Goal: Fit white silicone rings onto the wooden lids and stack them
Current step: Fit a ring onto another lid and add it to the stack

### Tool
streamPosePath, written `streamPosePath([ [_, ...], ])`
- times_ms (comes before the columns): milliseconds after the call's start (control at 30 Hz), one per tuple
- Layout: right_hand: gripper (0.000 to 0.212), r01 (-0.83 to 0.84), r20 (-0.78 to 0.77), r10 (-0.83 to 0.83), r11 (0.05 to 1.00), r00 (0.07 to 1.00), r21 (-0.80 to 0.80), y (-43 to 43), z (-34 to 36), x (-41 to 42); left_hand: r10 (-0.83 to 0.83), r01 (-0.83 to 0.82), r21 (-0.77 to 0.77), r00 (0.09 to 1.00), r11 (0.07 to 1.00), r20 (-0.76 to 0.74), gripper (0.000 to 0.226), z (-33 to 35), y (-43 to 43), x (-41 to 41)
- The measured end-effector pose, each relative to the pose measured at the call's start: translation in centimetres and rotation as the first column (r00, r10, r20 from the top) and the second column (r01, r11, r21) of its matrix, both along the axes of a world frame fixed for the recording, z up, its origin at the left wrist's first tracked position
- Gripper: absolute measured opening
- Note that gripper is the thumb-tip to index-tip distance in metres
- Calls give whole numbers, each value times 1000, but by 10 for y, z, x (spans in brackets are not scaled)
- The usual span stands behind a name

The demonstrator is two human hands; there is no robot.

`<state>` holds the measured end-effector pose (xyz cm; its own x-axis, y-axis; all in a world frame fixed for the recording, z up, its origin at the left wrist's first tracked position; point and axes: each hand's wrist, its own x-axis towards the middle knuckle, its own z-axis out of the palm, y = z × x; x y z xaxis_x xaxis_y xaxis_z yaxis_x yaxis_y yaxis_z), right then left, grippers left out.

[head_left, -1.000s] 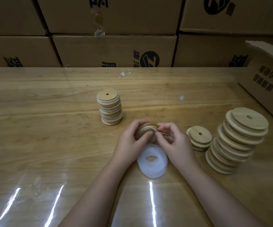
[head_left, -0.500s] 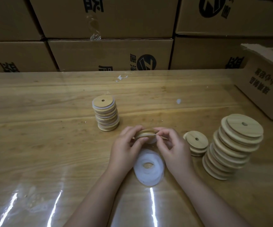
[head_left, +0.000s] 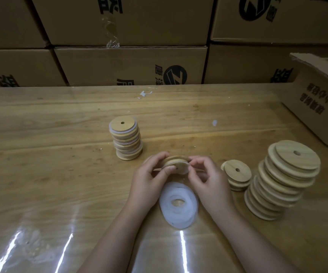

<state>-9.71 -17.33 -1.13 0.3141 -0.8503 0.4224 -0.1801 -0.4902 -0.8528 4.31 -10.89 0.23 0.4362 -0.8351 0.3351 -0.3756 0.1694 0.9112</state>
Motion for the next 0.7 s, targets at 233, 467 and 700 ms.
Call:
streamPosePath([
  [233,22,-7,61,7,1000,998,13,1,1,0,-33,34,8,998,999,-52,32,-1,-1,2],
  [467,34,-14,82,10,998,997,59,-1,0,-2,-9,9,-8,999,1000,-44,39,-2,-1,4],
  [700,36,-24,42,22,998,999,56,1,4,0,-58,58,-6,987,998,-148,27,-2,-1,5],
])
